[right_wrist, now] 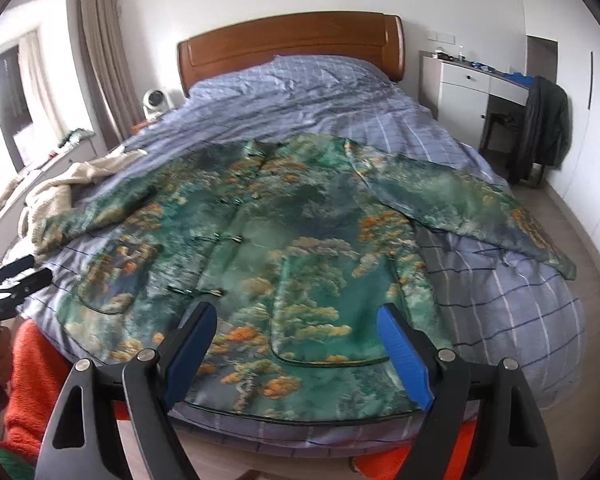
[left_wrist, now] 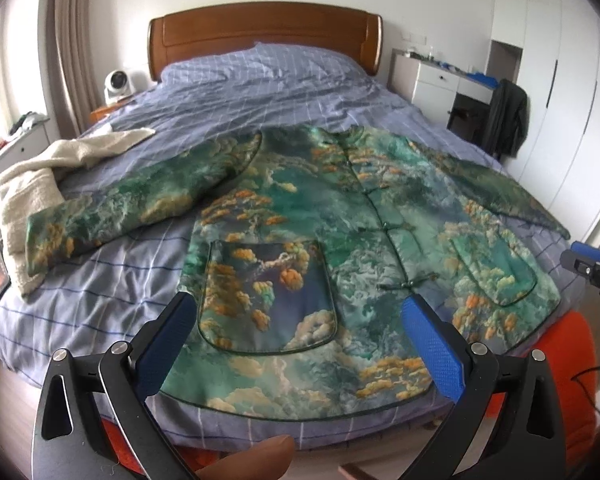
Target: Fold large clothes
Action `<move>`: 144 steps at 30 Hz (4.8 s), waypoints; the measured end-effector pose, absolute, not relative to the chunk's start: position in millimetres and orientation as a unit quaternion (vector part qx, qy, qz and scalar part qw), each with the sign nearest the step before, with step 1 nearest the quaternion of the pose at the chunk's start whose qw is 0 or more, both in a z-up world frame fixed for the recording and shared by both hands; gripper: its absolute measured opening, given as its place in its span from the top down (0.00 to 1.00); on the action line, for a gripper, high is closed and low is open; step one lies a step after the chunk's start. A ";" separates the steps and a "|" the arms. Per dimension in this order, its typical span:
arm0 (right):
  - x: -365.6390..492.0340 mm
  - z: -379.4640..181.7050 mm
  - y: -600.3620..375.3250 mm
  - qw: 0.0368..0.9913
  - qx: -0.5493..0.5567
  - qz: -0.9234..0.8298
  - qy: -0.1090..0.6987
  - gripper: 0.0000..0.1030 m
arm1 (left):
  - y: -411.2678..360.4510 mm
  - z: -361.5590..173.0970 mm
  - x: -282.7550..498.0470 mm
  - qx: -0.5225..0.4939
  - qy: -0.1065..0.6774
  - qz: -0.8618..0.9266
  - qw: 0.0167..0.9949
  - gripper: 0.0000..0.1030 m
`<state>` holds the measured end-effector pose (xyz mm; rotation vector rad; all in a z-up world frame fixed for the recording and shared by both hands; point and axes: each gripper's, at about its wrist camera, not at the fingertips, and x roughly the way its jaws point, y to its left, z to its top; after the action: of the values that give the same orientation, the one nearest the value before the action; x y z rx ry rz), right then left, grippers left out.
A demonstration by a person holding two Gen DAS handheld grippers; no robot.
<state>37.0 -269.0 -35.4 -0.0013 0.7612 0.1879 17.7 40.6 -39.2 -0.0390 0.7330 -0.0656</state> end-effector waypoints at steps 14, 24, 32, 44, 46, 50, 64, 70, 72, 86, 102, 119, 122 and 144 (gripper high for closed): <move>28.0 -38.9 -238.2 0.920 -0.077 0.104 0.371 0.18 | 32.1 -32.0 15.1 -0.026 0.338 -0.034 0.940 0.00; 29.5 -36.4 -247.7 0.924 -0.083 0.072 0.367 0.18 | 12.4 -39.4 14.5 0.022 0.353 -0.028 0.935 0.00; 31.5 -38.7 -245.7 0.924 -0.102 0.057 0.365 0.18 | 11.8 -38.0 16.0 0.017 0.367 -0.032 0.930 0.00; 32.4 -36.9 -245.8 0.924 -0.105 0.052 0.365 0.18 | 18.9 -35.3 16.2 0.004 0.360 -0.022 0.933 0.00; 33.3 -37.0 -247.0 0.923 -0.104 0.051 0.367 0.18 | 17.9 -35.6 16.8 0.006 0.361 -0.022 0.932 0.00; 34.0 -38.6 -248.2 0.922 -0.103 0.051 0.371 0.18 | 17.9 -36.8 16.3 0.004 0.364 -0.022 0.931 0.00; 46.5 -52.9 -298.1 0.922 -0.036 0.010 0.385 0.18 | 27.7 -40.3 27.1 -0.022 0.369 -0.003 0.929 0.00; 70.9 -55.9 -409.0 0.923 0.084 -0.052 0.372 0.18 | 22.9 -45.6 32.9 -0.026 0.381 -0.003 0.924 0.00; 80.9 -60.1 -452.9 0.921 0.137 -0.074 0.357 0.18 | 19.5 -47.4 34.2 -0.025 0.385 -0.002 0.923 0.00; 176.5 -151.6 -645.2 0.835 0.435 -0.167 0.291 0.36 | 14.0 -53.1 41.8 -0.022 0.404 0.011 0.915 0.00; 186.8 1.8 -466.5 0.973 0.093 -0.016 0.212 0.89 | 15.4 -75.9 51.1 -0.042 0.430 0.024 0.901 0.00; 212.7 -100.1 -220.5 0.918 -0.069 0.149 0.362 0.90 | 42.2 -91.7 47.2 -0.070 0.441 0.045 0.894 0.00; 207.9 -120.9 -205.6 0.905 -0.083 0.152 0.388 0.90 | 43.8 -94.4 47.2 -0.069 0.444 0.047 0.892 0.00; 89.7 -102.2 -253.1 0.896 0.041 0.194 0.397 0.40 | -69.1 -140.3 245.6 -0.200 0.556 -0.175 0.788 0.54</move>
<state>89.7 -253.1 -102.2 0.0842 0.8218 0.4024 245.6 -69.1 -140.3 -0.4312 1.1977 -0.3774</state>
